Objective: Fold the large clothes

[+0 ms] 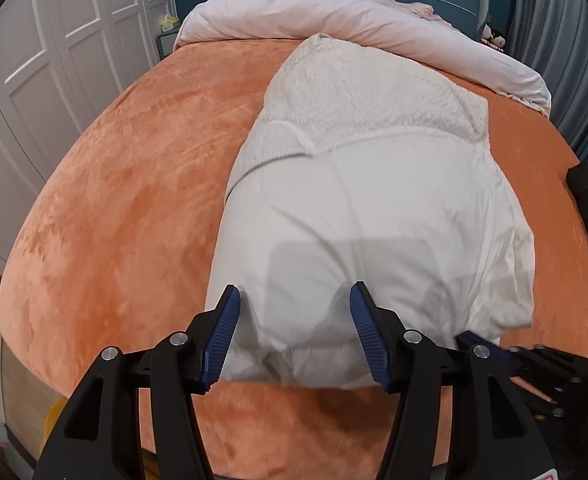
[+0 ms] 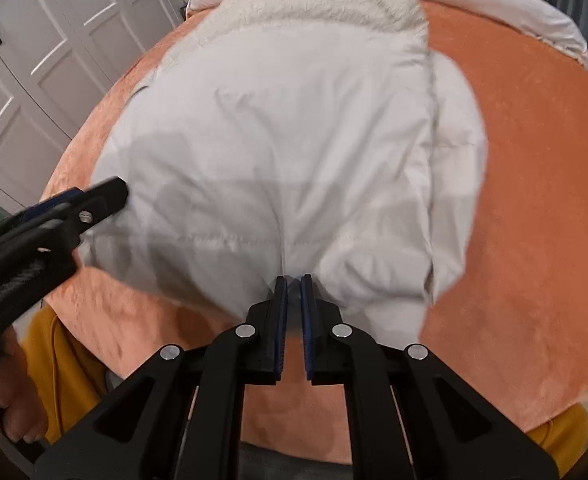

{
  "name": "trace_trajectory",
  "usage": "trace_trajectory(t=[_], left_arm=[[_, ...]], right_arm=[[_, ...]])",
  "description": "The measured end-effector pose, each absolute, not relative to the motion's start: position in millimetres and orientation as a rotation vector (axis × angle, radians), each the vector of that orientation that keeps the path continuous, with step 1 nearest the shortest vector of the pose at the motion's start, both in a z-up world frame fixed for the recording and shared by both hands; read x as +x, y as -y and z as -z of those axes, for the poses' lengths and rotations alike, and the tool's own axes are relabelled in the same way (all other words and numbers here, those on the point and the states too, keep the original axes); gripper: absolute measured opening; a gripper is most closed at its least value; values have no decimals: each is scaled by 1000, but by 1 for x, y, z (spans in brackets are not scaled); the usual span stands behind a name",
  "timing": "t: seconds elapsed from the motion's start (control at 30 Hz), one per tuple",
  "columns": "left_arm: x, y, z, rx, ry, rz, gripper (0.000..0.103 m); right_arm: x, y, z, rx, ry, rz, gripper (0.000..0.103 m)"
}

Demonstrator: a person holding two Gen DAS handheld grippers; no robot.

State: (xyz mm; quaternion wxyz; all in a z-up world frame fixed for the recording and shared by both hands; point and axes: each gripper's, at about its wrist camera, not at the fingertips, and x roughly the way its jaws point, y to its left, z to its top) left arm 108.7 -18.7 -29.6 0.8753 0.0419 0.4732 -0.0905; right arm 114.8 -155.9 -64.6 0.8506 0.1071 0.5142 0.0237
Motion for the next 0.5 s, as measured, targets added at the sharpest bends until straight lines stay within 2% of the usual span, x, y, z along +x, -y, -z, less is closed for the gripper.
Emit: trace_trajectory(t=[0.13, 0.27, 0.5], left_arm=[[98, 18, 30, 94, -989, 183, 59], [83, 21, 37, 103, -1013, 179, 60], [60, 23, 64, 121, -1059, 160, 61]], right_arm=[[99, 170, 38, 222, -1021, 12, 10], [85, 172, 30, 166, -996, 101, 27], [67, 169, 54, 163, -1029, 152, 29]])
